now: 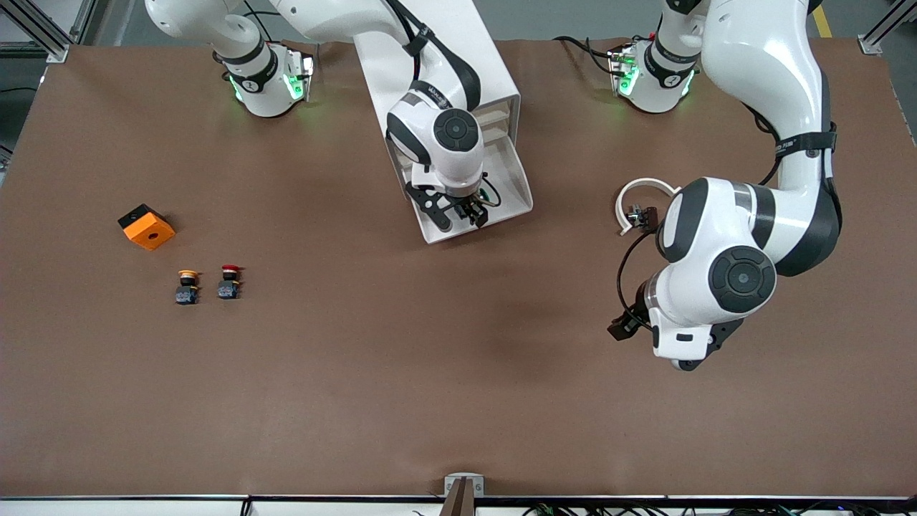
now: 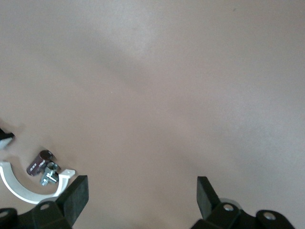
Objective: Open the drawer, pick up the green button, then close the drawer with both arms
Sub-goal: 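Lift the button out with the right gripper while the left gripper returns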
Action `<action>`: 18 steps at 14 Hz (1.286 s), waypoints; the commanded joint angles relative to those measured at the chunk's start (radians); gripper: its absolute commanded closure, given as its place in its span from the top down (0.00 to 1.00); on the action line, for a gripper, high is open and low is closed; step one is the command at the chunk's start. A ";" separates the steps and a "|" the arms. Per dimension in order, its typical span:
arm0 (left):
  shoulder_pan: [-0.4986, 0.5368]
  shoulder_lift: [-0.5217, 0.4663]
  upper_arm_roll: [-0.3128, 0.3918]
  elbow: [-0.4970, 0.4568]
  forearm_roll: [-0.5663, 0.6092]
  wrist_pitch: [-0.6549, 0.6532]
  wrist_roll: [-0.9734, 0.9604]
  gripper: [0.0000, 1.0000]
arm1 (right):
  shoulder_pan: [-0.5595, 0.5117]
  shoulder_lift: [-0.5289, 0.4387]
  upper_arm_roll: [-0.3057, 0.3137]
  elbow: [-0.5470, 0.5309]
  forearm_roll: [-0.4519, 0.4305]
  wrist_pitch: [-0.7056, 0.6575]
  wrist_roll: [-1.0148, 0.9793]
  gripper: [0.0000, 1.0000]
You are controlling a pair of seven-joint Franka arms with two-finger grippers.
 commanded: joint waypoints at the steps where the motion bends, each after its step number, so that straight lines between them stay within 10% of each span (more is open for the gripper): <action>1: -0.003 -0.020 -0.001 -0.025 0.023 -0.005 0.048 1.00 | 0.004 0.015 0.003 0.018 -0.007 0.013 0.008 0.53; 3: -0.005 -0.019 -0.002 -0.028 0.025 -0.005 0.056 1.00 | 0.002 0.015 0.005 0.023 -0.002 0.010 0.008 0.33; 10: -0.023 0.018 -0.062 -0.045 0.000 0.058 0.048 1.00 | -0.102 -0.035 0.006 0.262 0.006 -0.345 -0.012 0.31; 18: -0.092 0.046 -0.223 -0.331 0.003 0.414 0.052 1.00 | -0.488 -0.261 0.001 0.117 -0.017 -0.605 -0.988 0.31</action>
